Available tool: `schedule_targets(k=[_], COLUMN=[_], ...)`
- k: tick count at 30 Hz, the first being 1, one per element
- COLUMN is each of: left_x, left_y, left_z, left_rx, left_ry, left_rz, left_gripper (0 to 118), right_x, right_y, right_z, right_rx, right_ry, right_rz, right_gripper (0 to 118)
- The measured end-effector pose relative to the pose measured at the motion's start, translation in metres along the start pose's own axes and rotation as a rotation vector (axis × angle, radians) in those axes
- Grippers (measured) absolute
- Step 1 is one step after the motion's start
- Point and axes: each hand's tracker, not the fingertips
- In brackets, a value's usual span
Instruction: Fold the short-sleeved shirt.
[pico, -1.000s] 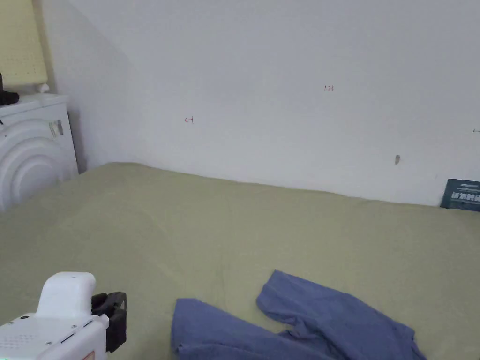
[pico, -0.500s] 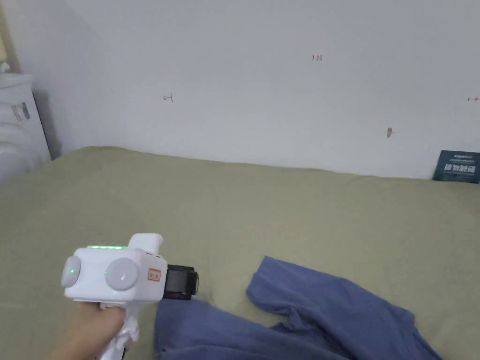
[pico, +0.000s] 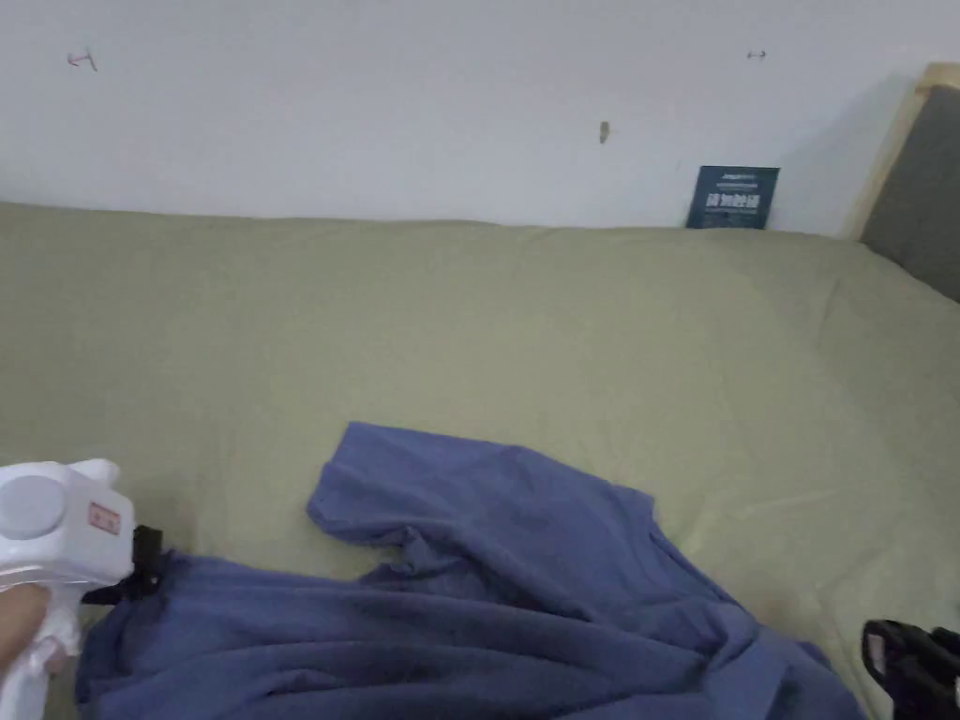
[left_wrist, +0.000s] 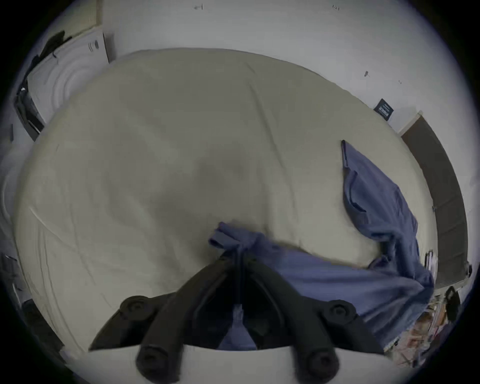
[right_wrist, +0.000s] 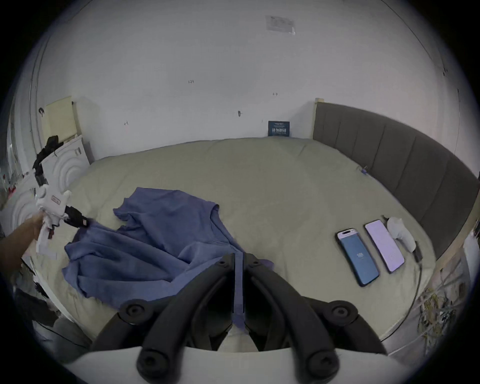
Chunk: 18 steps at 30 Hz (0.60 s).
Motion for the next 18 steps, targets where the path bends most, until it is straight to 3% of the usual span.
schedule_targets(k=[1,2,3,5,6,7,12,14,15,16,17,18], left_x=[0.000,0.005,0.005,0.003,0.001,0.001,0.001,-0.001,-0.001,0.000,0.000,-0.002], left_y=[-0.002,-0.008,-0.008,-0.010,-0.009,-0.009,-0.012,-0.011,-0.011,-0.011,-0.012,-0.011], left_z=[0.002,0.009,0.011,0.014,0.015,0.017,0.022,0.022,0.022,0.022,0.024,0.026], left_rx=[0.023,0.042,0.048,0.043,0.039,0.040,0.060,0.066,0.062,0.060,0.061,0.072], left_ry=[0.013,0.017,0.019,0.010,-0.001,-0.012,-0.028,-0.048,-0.051,-0.054,-0.057,-0.066], left_rz=[-0.012,-0.028,-0.044,-0.037,-0.029,-0.026,-0.034,-0.038,-0.039,-0.039,-0.037,-0.035], left_gripper=[5,5,5,5,5,5,5,5,5,5,5,5], right_x=[0.002,0.005,0.007,0.008,0.008,0.007,0.019,0.020,0.020,0.019,0.016,0.010], right_y=[0.004,0.009,0.014,0.024,0.031,0.041,0.042,0.034,0.028,0.024,0.022,0.022], right_z=[-0.006,-0.014,-0.023,-0.049,-0.059,-0.073,-0.143,-0.155,-0.158,-0.158,-0.156,-0.153], right_rx=[-0.025,-0.065,-0.113,-0.232,-0.226,-0.249,-0.476,-0.584,-0.626,-0.661,-0.662,-0.644], right_ry=[0.039,0.077,0.105,0.151,0.218,0.221,0.098,0.142,0.155,0.145,0.120,0.082], right_rz=[-0.018,-0.023,-0.041,-0.041,-0.038,-0.056,-0.247,-0.317,-0.343,-0.337,-0.315,-0.233], right_gripper=[7,16,39,116,115,112,112,102,88,65,20,5])
